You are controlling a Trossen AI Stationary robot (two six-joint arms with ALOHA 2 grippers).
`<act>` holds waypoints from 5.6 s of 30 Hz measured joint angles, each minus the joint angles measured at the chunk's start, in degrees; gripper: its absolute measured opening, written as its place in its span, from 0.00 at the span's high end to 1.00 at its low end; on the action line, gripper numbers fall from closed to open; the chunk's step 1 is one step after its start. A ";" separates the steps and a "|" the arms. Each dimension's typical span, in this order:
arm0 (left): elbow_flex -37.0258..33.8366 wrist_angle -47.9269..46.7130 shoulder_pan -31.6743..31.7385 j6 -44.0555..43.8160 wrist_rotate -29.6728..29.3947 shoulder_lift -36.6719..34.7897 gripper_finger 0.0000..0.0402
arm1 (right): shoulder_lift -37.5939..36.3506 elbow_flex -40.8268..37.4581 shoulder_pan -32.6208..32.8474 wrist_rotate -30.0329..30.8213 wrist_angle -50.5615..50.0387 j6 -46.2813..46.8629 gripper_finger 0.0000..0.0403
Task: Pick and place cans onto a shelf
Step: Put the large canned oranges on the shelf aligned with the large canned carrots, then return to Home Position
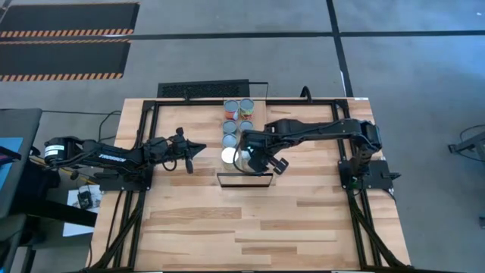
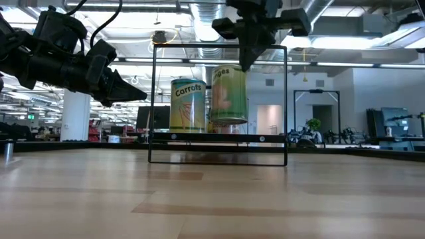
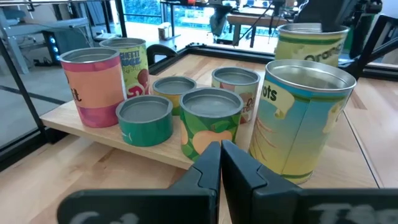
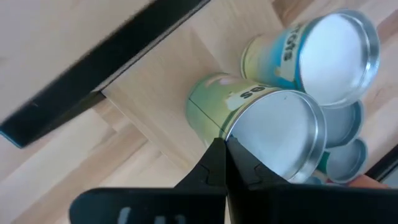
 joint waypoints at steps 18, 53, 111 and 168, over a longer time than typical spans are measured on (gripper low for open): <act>0.00 -0.24 0.00 0.00 -0.16 0.00 1.00 | 0.03 -1.89 -0.27 0.14 0.69 0.22 0.97; 0.00 -0.28 0.00 0.00 -0.13 0.00 1.00 | 0.14 -5.36 -1.02 0.14 5.80 0.85 0.85; -0.02 6.93 8.03 -1.29 12.85 -0.11 1.00 | -39.07 -72.07 -22.07 -14.95 89.04 37.01 0.99; -1.46 -31.60 1.33 -3.43 -0.31 -41.00 1.00 | -105.92 -97.57 -8.38 15.61 63.46 45.57 0.99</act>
